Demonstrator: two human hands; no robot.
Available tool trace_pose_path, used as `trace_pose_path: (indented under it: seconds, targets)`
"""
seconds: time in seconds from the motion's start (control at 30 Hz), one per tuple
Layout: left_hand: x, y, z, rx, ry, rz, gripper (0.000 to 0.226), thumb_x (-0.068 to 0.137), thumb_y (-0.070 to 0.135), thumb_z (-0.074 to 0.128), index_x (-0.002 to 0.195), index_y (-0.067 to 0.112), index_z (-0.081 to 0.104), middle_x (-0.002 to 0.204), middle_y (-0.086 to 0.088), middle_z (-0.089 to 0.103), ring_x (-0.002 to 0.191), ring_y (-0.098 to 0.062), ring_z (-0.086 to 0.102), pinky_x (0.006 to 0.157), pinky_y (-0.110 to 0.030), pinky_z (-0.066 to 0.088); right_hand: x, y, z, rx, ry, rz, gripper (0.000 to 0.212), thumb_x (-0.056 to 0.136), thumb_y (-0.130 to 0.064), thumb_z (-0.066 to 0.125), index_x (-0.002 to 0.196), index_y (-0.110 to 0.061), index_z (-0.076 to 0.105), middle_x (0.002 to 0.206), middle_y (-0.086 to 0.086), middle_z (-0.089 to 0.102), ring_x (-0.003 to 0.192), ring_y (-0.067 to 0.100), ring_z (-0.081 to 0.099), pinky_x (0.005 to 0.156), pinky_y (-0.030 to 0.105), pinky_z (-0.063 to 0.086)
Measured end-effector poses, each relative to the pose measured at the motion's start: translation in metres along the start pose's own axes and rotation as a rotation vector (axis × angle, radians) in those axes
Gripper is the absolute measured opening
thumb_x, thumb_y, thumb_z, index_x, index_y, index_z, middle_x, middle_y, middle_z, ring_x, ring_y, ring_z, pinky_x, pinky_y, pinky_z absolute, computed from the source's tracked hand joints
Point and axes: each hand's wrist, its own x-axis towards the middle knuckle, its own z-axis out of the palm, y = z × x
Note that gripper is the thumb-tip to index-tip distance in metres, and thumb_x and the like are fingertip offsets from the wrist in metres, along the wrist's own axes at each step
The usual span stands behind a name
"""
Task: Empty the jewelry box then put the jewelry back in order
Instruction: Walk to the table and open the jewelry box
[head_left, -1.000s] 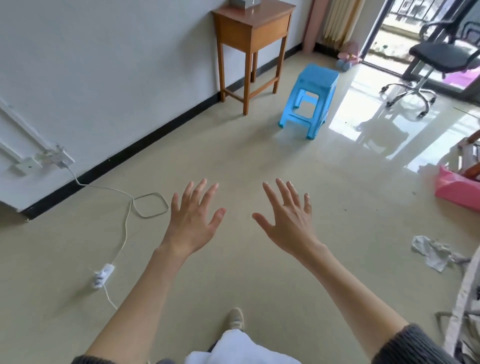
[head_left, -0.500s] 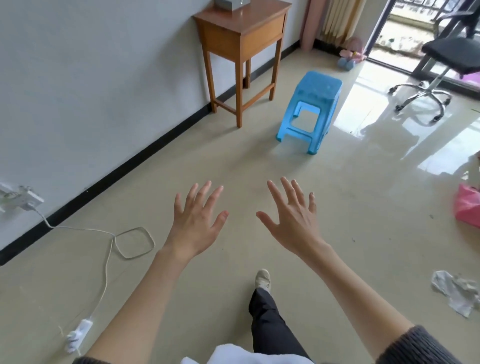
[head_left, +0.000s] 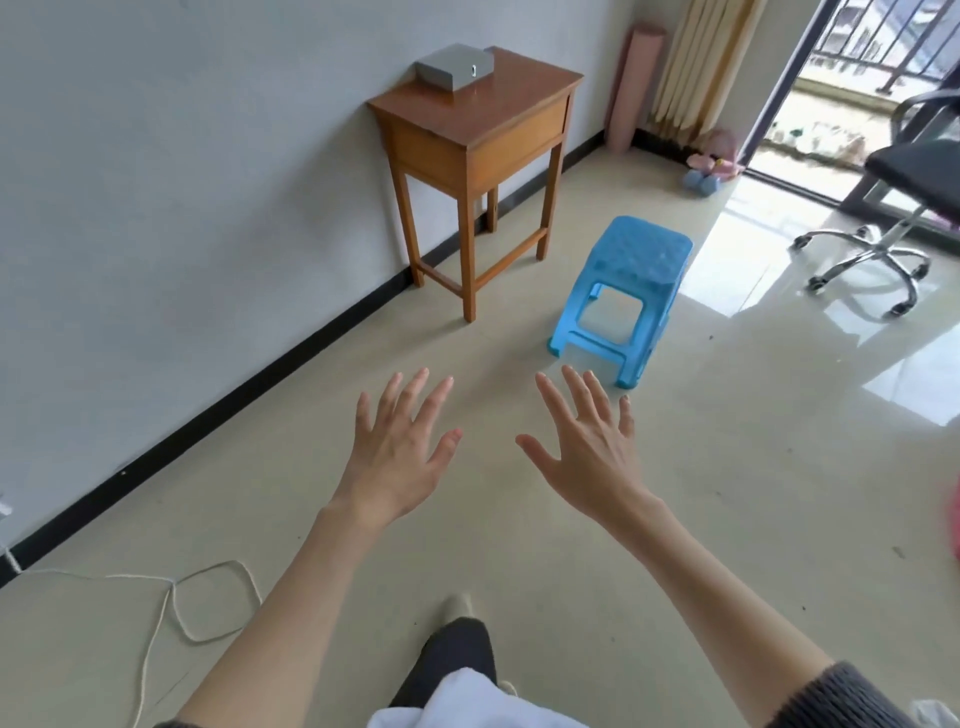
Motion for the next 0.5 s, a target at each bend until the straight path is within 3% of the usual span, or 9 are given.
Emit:
trace_pose_path:
  seconds: [0.23,0.5]
  targets:
    - [0.141,-0.019,-0.001,-0.05,-0.014,0.021,0.059,0.095,0.049,0.021,0.147,0.032,-0.003,0.157,0.002,-0.003,0.144,-0.018,-0.009,0.116,-0.047,-0.003,0.135,0.026,-0.002,-0.004,0.016,0.025,0.07,0.09,-0.059,0.035,0.147,-0.032,0.006,0.158,0.002,0.004,0.145,0.022,-0.002,0.116,0.052,-0.001]
    - [0.315,-0.053,-0.048,-0.06,0.05,0.055,0.06,0.095,0.049,0.025,0.147,0.031,0.002,0.157,0.001,0.002,0.144,-0.018,-0.004,0.115,-0.045,-0.002,0.314,0.038,-0.037,0.027,0.078,0.034,0.066,0.091,-0.057,0.034,0.147,-0.031,0.013,0.157,0.001,0.012,0.145,0.021,0.006,0.117,0.048,0.003]
